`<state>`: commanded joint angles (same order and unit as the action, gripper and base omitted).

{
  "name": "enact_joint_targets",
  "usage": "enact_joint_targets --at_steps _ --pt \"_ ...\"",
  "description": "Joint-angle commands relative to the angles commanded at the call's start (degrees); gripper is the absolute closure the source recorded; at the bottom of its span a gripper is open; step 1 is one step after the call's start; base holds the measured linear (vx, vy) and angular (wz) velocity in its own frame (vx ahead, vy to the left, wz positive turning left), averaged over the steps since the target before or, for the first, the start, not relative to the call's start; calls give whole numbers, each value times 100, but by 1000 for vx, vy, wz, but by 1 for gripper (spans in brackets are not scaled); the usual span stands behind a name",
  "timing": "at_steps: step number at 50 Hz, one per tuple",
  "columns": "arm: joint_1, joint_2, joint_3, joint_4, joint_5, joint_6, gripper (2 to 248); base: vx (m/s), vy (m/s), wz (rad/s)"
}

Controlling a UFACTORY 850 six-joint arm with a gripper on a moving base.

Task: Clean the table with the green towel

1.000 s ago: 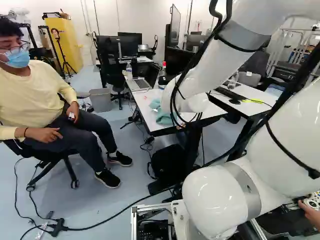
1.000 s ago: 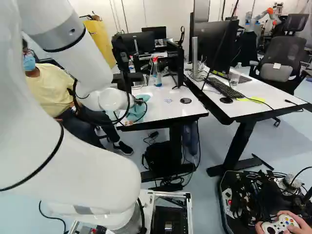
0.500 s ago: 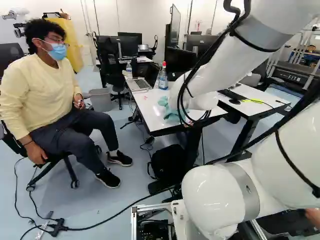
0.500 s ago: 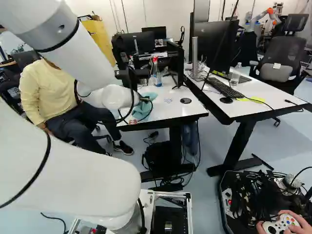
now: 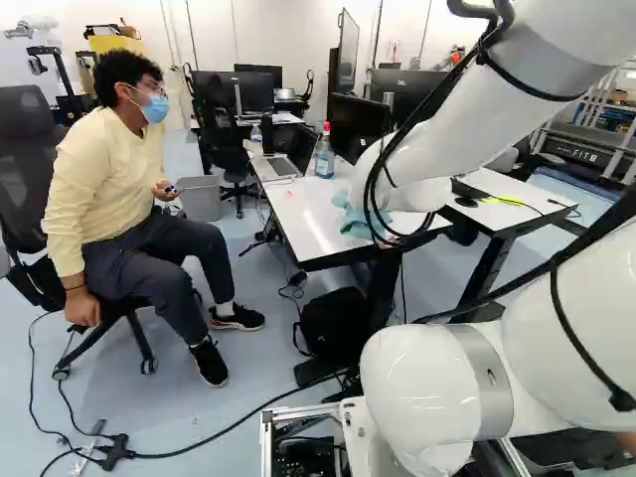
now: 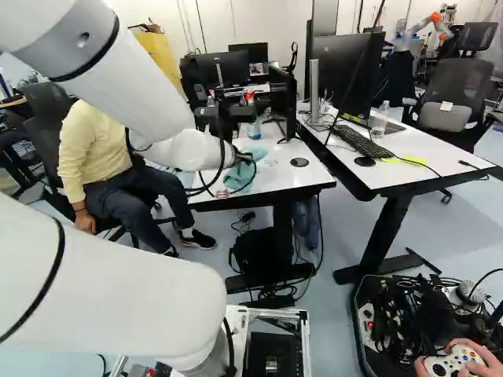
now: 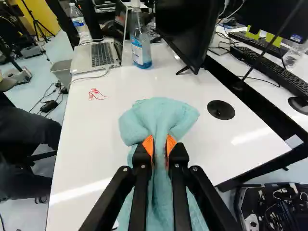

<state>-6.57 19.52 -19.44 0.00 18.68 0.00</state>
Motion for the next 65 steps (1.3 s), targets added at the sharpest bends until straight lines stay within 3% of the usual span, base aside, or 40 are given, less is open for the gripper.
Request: enact_joint_targets --at_steps 22,65 --pt "-488 -293 -246 0 -262 0 199 0 0 0" --pt "-1056 -1677 -1509 0 -730 0 199 0 0 0"
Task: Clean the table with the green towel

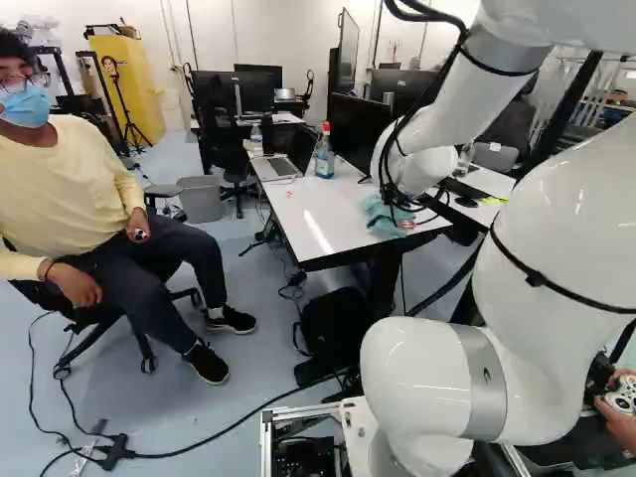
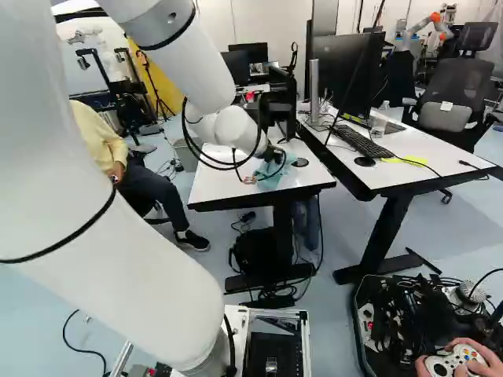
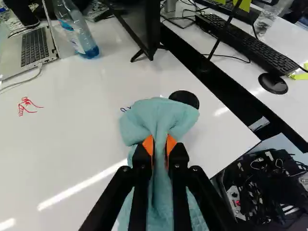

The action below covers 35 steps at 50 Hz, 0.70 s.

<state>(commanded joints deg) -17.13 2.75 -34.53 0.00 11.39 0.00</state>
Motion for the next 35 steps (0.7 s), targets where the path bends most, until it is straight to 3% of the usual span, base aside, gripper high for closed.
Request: enact_joint_targets --at_steps 14,35 --pt "-111 -394 -393 0 7 0 199 0 0 0" --pt "-124 -707 -490 0 143 0 199 0 0 0"
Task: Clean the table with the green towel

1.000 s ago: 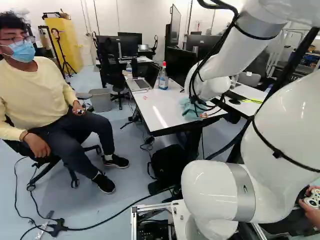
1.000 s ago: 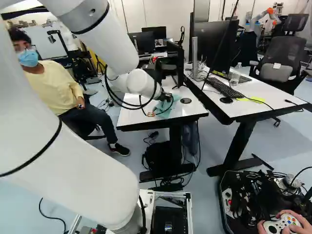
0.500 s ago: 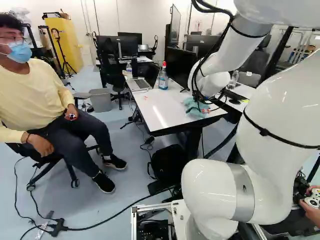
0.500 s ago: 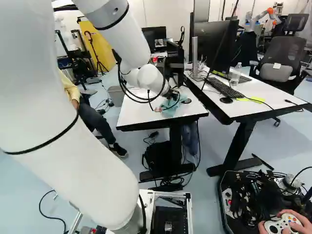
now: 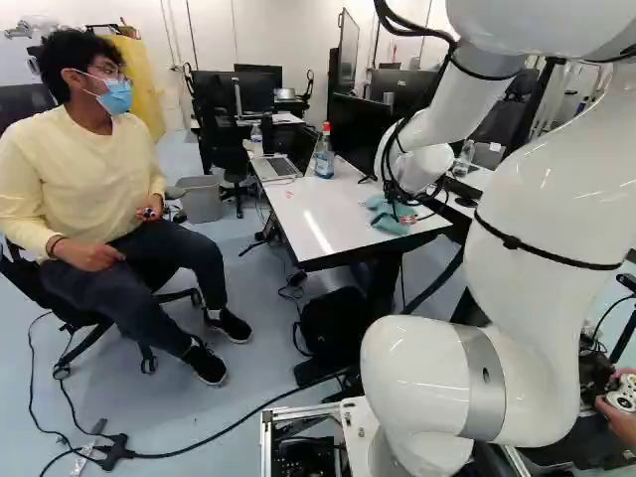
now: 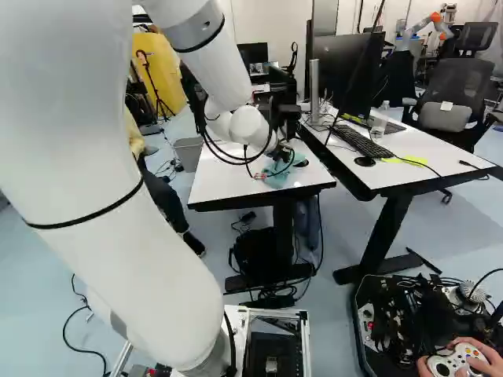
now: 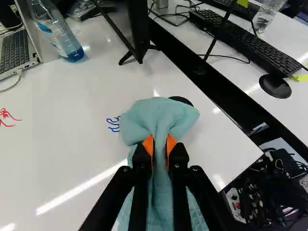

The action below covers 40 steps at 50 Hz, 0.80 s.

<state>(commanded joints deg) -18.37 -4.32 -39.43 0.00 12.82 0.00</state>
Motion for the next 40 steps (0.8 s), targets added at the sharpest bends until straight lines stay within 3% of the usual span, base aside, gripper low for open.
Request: enact_joint_targets --at_steps 40 --pt "0 -155 -28 0 58 0 199 0 0 0"
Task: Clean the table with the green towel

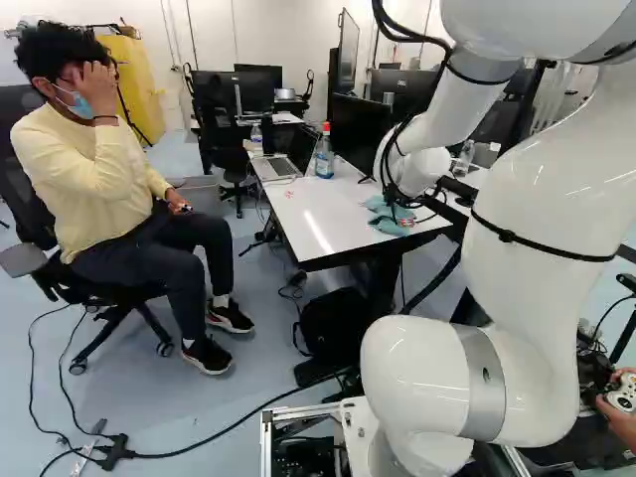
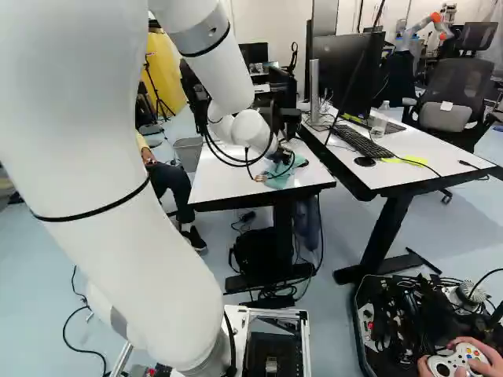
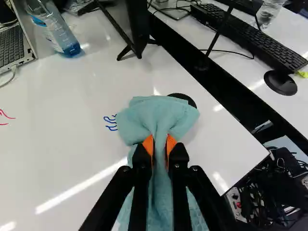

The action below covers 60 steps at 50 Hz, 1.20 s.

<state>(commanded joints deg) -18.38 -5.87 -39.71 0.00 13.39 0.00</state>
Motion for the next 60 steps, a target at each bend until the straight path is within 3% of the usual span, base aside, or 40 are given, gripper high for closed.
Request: enact_joint_targets --at_steps 60 --pt "0 0 0 0 -608 0 199 0 0 0"
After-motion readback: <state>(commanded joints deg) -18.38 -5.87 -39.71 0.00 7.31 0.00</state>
